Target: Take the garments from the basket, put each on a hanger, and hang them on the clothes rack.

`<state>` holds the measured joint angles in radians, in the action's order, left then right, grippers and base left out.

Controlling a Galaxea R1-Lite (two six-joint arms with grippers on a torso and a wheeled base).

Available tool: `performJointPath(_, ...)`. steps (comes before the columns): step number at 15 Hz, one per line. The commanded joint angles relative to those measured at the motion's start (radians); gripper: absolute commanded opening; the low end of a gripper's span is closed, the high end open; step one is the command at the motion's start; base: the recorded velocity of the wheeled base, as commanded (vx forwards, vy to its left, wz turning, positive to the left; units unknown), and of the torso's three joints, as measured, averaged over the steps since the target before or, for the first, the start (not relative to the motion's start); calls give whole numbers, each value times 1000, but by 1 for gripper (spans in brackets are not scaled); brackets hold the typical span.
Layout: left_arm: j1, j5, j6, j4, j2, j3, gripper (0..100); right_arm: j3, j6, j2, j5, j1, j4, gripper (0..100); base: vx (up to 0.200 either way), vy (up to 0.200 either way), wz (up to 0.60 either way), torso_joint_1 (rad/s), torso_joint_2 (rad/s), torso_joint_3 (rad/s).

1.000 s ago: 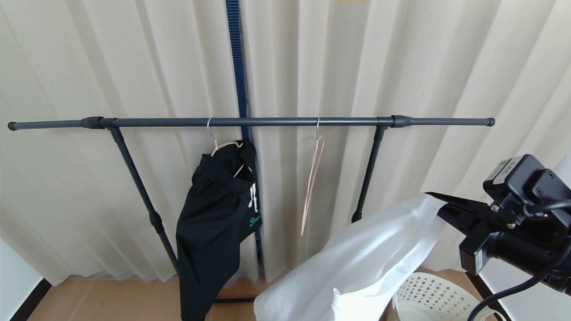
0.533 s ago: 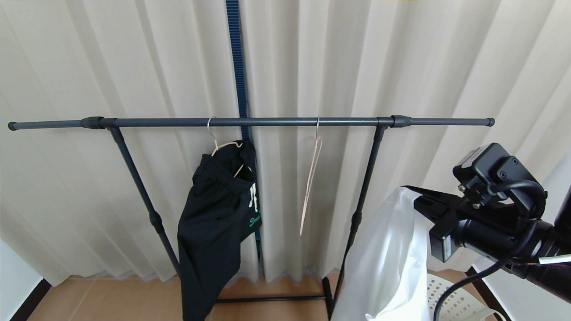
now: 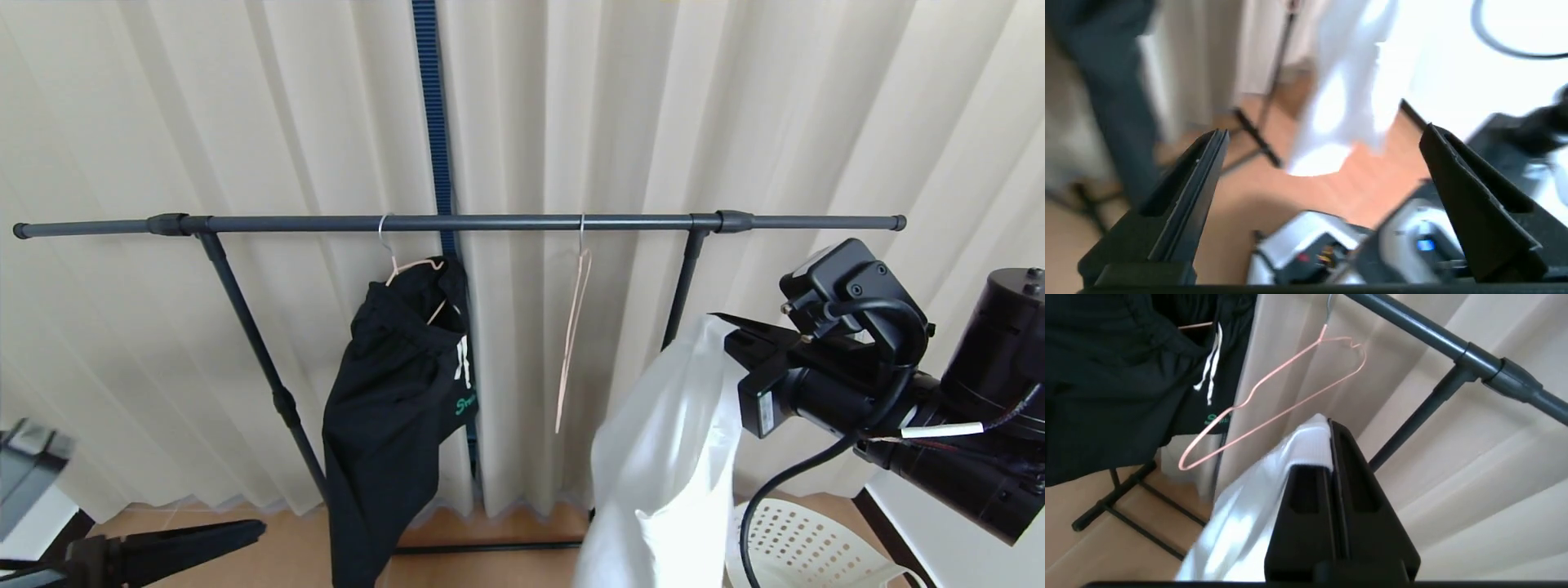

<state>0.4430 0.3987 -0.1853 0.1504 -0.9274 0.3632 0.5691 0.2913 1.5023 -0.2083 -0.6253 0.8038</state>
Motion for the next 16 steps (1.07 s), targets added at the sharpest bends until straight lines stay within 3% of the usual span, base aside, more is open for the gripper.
performJointPath(1,129,0,-65,43,-309,118,100,8,0,1,1,-1,0,0,0,0,0,0,0,0)
performJointPath(8,316,-18,-108,47,-679,353,100,9,-23,9,0,-57,0,0,0,0,0,0,0,0)
performJointPath(10,365,-41,-132,57,-757,405,100,34,-75,10,-16,-88,-2,0,0,0,0,0,0,0)
performJointPath(16,448,-201,-218,224,-873,462,100,124,-96,47,-324,-191,-8,0,0,0,0,0,0,0)
